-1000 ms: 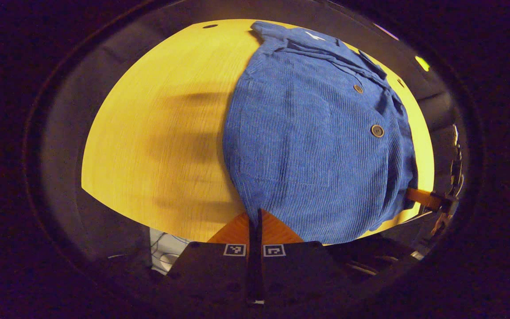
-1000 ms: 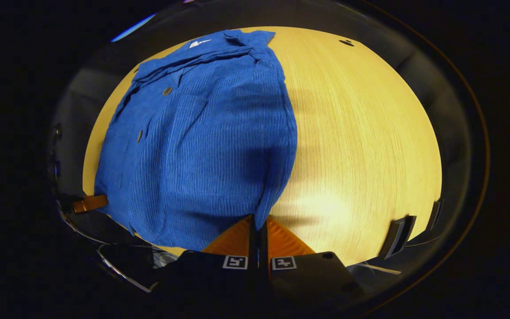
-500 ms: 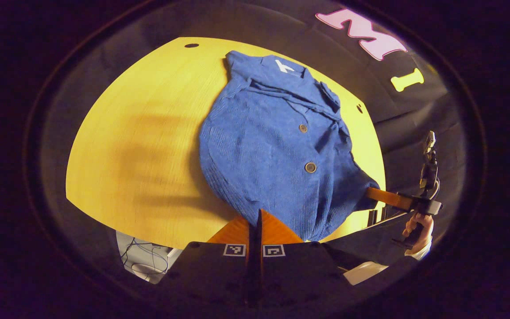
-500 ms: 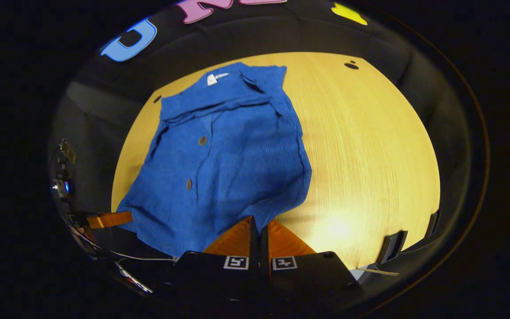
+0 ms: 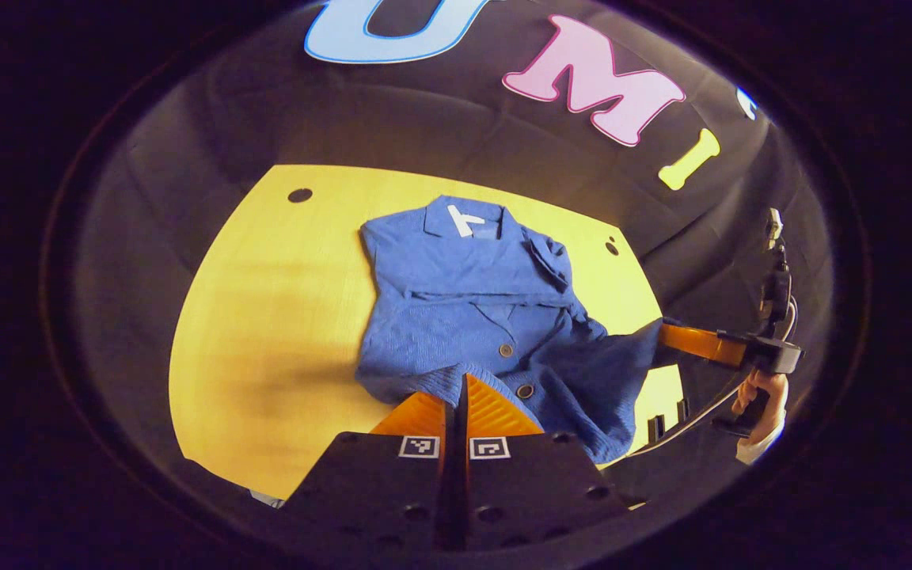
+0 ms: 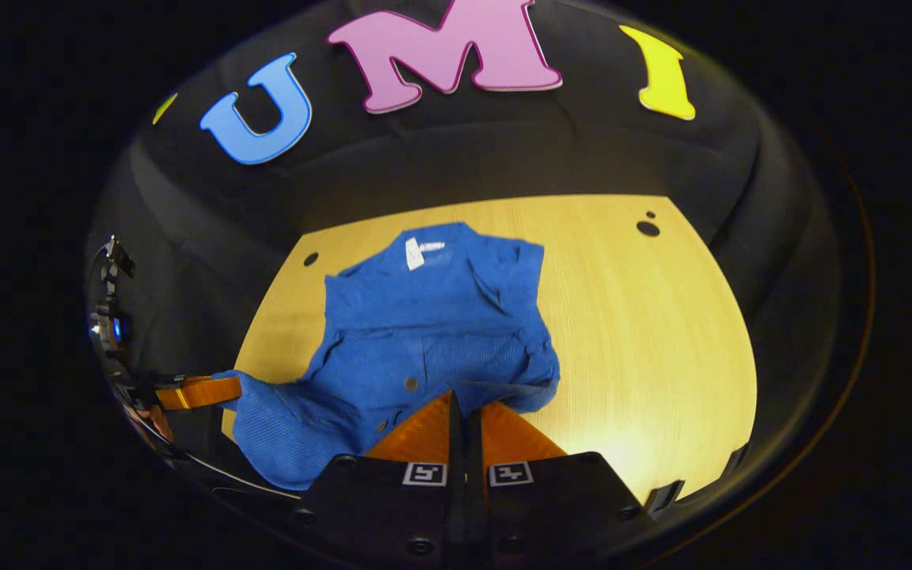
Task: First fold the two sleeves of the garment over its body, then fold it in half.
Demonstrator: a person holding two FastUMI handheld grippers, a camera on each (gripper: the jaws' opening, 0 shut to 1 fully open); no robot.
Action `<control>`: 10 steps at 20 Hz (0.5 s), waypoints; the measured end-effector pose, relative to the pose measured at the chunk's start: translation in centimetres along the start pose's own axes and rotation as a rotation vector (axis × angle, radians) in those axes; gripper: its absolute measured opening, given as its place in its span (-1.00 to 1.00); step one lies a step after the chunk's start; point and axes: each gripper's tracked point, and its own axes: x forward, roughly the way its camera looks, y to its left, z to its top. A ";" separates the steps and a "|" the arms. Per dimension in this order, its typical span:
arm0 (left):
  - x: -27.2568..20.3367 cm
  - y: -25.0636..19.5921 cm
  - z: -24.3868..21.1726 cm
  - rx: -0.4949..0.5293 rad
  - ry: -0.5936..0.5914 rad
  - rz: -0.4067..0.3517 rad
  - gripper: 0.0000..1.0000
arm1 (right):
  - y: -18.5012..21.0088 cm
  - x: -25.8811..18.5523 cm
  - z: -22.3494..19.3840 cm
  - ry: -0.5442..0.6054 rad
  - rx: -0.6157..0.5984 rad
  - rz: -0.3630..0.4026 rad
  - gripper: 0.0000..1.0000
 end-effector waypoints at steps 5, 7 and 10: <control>2.4 2.0 9.9 -0.014 -0.090 0.037 -1.00 | 0.8 4.0 10.4 -0.133 -0.020 -0.011 -0.92; 4.7 3.8 13.9 -0.008 -0.121 0.107 -1.00 | 0.5 7.7 14.0 -0.154 -0.026 -0.021 -0.92; 9.6 6.2 18.0 -0.047 -0.109 0.166 -1.00 | -2.0 14.6 16.8 -0.131 -0.008 -0.062 -0.92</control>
